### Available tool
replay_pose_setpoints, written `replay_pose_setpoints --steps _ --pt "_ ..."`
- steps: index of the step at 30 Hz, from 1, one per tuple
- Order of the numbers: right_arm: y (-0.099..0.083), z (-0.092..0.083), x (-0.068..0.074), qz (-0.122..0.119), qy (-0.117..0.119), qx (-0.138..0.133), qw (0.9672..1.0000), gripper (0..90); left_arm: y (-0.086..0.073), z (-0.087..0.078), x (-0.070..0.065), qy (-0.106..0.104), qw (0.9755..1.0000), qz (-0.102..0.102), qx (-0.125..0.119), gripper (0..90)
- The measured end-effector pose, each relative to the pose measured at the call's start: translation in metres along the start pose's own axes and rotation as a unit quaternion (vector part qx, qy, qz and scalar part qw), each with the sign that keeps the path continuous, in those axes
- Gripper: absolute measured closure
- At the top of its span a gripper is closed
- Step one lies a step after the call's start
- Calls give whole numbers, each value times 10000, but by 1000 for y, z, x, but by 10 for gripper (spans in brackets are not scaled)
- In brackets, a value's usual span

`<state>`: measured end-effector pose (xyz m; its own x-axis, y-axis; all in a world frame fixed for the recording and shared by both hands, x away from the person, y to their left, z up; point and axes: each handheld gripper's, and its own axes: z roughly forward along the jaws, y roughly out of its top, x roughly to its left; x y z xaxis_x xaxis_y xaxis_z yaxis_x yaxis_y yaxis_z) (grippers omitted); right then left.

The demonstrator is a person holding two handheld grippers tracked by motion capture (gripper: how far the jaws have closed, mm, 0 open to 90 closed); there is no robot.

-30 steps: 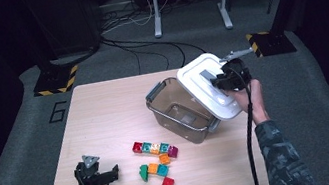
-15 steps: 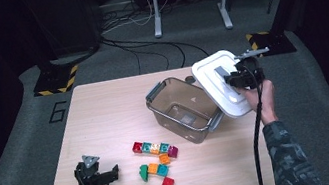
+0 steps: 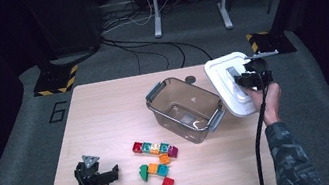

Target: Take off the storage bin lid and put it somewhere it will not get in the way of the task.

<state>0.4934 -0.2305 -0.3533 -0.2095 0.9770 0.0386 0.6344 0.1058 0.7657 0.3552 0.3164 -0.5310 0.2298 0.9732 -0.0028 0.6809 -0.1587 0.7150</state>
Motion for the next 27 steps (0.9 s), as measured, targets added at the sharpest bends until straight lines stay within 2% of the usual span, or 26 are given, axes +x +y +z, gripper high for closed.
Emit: replay_pose_setpoints --steps 10,27 --pt "-12 14 -12 258 -200 110 9994 663 0 0 0 0 10000 3 1 0" --pt "-33 32 -20 542 -308 292 9976 663 0 0 0 1 10000 0 -1 0"
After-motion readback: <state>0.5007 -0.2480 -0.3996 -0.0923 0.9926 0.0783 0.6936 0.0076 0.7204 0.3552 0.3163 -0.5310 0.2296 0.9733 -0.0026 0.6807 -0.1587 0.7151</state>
